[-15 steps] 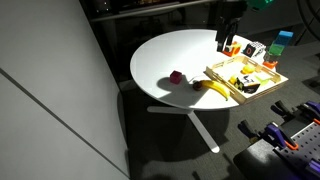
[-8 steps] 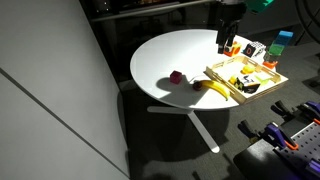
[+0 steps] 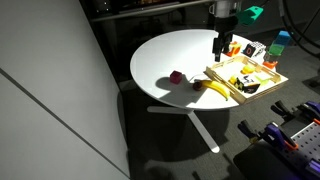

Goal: Put the red fruit onto the tray

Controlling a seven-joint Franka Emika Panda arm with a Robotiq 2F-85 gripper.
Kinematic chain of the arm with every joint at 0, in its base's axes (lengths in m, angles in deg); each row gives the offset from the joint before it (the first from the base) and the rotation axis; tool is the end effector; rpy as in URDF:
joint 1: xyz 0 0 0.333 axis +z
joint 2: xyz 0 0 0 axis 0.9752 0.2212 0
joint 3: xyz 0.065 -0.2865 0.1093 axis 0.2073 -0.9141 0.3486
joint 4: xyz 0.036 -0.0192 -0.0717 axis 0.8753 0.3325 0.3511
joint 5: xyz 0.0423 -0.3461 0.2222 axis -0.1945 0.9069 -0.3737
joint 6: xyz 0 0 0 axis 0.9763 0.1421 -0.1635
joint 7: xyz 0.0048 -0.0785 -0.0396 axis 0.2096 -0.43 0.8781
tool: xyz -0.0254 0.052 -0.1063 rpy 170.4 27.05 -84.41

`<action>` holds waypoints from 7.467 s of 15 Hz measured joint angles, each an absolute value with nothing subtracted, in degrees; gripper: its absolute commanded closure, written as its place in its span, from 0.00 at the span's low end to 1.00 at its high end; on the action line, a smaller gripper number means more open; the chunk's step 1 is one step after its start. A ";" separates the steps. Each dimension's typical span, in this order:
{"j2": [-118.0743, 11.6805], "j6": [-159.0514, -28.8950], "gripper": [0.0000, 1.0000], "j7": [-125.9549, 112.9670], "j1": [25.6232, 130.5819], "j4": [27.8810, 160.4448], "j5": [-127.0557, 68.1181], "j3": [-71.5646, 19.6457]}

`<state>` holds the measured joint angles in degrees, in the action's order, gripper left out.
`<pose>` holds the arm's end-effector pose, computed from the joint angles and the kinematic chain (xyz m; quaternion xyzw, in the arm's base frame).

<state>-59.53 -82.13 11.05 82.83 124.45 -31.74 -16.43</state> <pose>0.5443 0.1070 0.2780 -0.9734 -0.2116 0.0875 0.0053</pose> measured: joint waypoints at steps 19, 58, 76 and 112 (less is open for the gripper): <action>-45.32 -102.65 0.00 7.54 86.77 124.52 -24.76 -15.54; -36.44 -97.84 0.01 6.05 89.33 112.41 -24.74 -17.33; -37.07 -94.41 0.00 6.04 88.89 116.59 -24.80 -17.02; -44.54 -90.53 0.71 1.22 87.39 118.00 -24.77 -19.47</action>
